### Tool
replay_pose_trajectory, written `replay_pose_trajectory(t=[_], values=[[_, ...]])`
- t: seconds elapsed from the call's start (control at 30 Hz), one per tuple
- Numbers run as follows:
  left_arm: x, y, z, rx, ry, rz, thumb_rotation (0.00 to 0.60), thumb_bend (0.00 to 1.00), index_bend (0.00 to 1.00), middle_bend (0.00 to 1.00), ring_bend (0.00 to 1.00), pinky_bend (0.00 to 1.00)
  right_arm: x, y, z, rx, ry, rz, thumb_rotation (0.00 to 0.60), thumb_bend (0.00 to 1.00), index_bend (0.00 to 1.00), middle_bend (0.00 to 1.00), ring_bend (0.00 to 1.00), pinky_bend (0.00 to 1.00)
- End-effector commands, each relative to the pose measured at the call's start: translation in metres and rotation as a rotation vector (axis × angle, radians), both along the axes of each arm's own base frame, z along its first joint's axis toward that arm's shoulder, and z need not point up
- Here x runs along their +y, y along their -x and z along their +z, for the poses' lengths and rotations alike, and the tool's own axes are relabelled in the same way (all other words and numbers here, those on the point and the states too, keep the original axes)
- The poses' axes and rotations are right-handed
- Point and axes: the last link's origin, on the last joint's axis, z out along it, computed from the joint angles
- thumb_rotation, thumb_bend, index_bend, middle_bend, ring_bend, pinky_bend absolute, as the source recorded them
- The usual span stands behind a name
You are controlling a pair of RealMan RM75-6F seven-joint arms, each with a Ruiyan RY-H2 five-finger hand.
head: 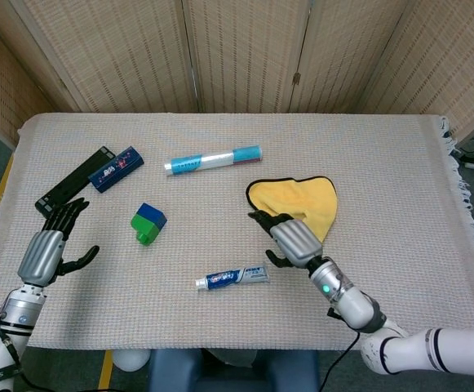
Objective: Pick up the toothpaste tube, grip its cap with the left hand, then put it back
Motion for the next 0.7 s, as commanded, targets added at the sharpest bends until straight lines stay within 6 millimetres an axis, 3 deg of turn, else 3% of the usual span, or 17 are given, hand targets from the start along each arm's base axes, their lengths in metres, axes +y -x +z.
replay_pose_trajectory(t=[0.03,0.07,0.17,0.33,0.57,0.7], values=[[-0.003,0.014,0.015,0.006,-0.057,0.049,0.518,0.47,0.09,0.07,0.06,0.00,0.024,0.043,0.059,0.001,0.178,-0.042,0.600,0.51,0.14,0.20,0.30,0.22],[-0.004,0.020,0.020,0.020,-0.081,0.059,0.597,0.52,0.09,0.08,0.08,0.01,0.031,0.054,0.071,0.010,0.217,-0.054,0.600,0.51,0.17,0.22,0.32,0.22],[-0.012,0.032,0.029,0.072,-0.134,0.082,0.600,0.60,0.12,0.12,0.12,0.01,0.051,0.081,0.094,0.033,0.284,-0.085,0.600,0.51,0.21,0.25,0.34,0.25],[-0.034,0.050,0.035,0.168,-0.150,0.147,0.600,0.61,0.13,0.13,0.13,0.01,0.092,0.122,0.120,0.025,0.331,-0.150,0.600,0.51,0.21,0.24,0.34,0.25],[-0.071,0.061,0.030,0.241,-0.147,0.240,0.600,0.61,0.13,0.13,0.13,0.00,0.136,0.164,0.136,0.040,0.421,-0.201,0.600,0.51,0.21,0.24,0.33,0.25],[-0.090,0.059,0.025,0.260,-0.147,0.258,0.600,0.61,0.13,0.13,0.13,0.00,0.154,0.177,0.136,0.058,0.471,-0.225,0.600,0.51,0.21,0.24,0.32,0.25]])
